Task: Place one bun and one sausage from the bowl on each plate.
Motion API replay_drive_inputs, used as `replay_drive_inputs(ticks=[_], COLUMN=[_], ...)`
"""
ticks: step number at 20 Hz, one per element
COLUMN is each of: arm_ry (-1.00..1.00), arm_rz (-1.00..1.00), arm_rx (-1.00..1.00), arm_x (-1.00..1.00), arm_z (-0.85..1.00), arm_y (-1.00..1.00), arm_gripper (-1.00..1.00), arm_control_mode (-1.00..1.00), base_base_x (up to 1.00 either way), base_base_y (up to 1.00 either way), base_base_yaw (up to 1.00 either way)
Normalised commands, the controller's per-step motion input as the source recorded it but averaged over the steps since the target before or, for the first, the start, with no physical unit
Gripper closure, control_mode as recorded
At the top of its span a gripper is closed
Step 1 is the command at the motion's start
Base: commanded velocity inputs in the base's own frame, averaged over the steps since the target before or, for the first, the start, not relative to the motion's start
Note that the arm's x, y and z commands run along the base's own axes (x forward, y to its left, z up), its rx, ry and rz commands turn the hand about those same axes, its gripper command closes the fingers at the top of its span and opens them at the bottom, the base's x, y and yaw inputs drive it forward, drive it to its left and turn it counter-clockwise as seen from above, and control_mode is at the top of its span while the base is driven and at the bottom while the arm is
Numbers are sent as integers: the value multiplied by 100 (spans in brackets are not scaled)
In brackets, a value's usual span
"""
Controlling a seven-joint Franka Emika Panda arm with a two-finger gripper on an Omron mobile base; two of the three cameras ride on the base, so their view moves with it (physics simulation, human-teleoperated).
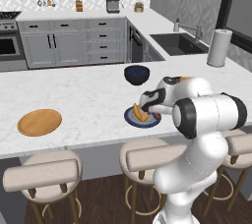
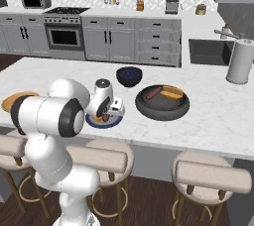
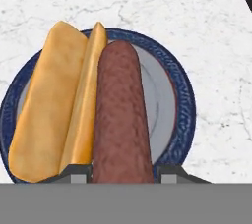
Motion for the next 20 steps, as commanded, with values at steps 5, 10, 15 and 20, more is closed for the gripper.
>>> replay_drive_inputs(ticks=[5, 10, 15, 20], arm_ry=[0, -1, -4, -7], arm_rz=[2, 4, 4, 1], arm_rx=[0, 0, -2, 0], arm_x=[30, 36, 8, -3], arm_z=[-21, -22, -29, 3], arm_y=[4, 2, 15, 1], arm_gripper=[100, 100, -100, -100], arm_control_mode=[-100, -100, -100, -100], base_base_x=[0, 0, 0, 0], base_base_y=[0, 0, 0, 0], base_base_yaw=[0, 0, 0, 0])
